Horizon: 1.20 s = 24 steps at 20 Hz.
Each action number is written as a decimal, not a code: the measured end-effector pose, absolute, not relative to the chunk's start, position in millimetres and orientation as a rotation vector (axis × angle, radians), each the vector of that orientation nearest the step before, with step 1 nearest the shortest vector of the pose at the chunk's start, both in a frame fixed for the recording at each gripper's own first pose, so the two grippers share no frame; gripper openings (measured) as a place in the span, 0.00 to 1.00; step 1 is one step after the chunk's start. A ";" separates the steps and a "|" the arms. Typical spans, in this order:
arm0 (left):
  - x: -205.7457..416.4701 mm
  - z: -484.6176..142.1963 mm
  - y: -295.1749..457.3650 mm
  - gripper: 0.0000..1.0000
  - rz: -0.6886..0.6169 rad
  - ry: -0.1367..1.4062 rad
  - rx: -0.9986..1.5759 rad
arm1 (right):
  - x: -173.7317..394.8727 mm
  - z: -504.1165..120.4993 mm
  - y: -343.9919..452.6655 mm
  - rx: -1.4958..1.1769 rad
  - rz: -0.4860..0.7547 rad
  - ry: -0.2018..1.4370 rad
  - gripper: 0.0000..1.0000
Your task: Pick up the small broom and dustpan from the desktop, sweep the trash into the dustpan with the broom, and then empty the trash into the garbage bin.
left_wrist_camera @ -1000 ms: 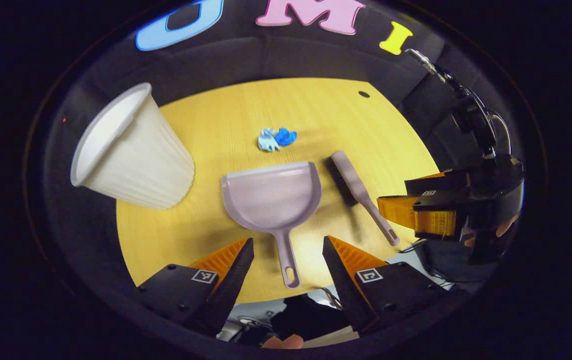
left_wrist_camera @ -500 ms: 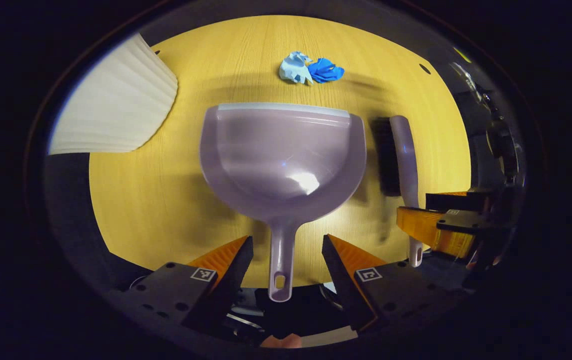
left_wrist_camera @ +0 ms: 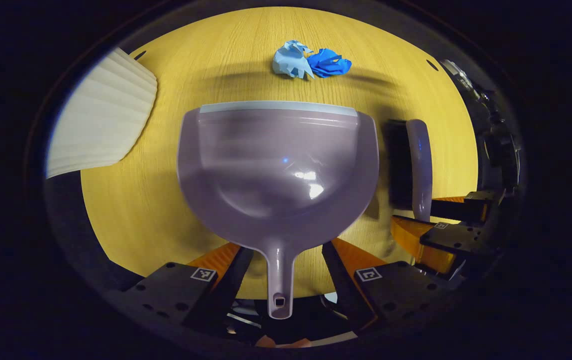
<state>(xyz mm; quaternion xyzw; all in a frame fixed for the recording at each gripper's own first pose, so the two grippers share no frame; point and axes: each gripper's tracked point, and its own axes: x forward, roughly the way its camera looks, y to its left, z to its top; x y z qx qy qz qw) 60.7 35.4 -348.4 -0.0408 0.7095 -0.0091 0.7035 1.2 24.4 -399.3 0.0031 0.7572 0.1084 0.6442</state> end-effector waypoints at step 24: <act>67.8 -355.5 52.6 0.21 -0.083 1.478 0.077 | 12.0 -393.1 7.3 0.064 0.291 1.613 0.17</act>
